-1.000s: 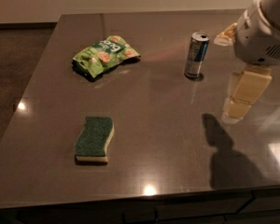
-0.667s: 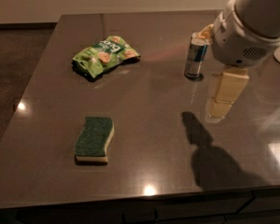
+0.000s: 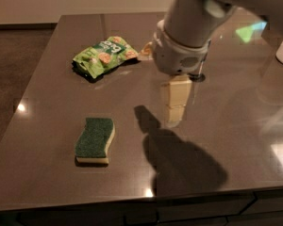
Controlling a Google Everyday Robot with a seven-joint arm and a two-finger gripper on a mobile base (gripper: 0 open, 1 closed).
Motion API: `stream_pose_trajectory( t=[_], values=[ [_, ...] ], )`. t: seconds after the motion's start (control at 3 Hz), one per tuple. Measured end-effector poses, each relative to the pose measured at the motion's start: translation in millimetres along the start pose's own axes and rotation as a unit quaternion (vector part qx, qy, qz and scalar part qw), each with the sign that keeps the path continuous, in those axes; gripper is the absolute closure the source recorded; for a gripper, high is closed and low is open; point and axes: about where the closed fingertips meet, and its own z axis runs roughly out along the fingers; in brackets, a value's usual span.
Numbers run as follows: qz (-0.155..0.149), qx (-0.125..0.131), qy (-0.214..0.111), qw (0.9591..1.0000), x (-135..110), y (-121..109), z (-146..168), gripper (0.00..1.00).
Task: Pick sponge
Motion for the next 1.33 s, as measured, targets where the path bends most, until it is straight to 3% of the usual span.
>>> stream_pose_trajectory(
  t=[0.33, 0.67, 1.33],
  values=[
    [-0.036, -0.031, -0.003, 0.9989, -19.2, -4.5, 24.3, 0.0],
    [-0.074, -0.064, -0.012, 0.9951, -52.5, 4.5, 51.8, 0.0],
    [-0.135, -0.109, -0.026, 0.9845, -101.4, 24.8, 91.9, 0.0]
  ],
)
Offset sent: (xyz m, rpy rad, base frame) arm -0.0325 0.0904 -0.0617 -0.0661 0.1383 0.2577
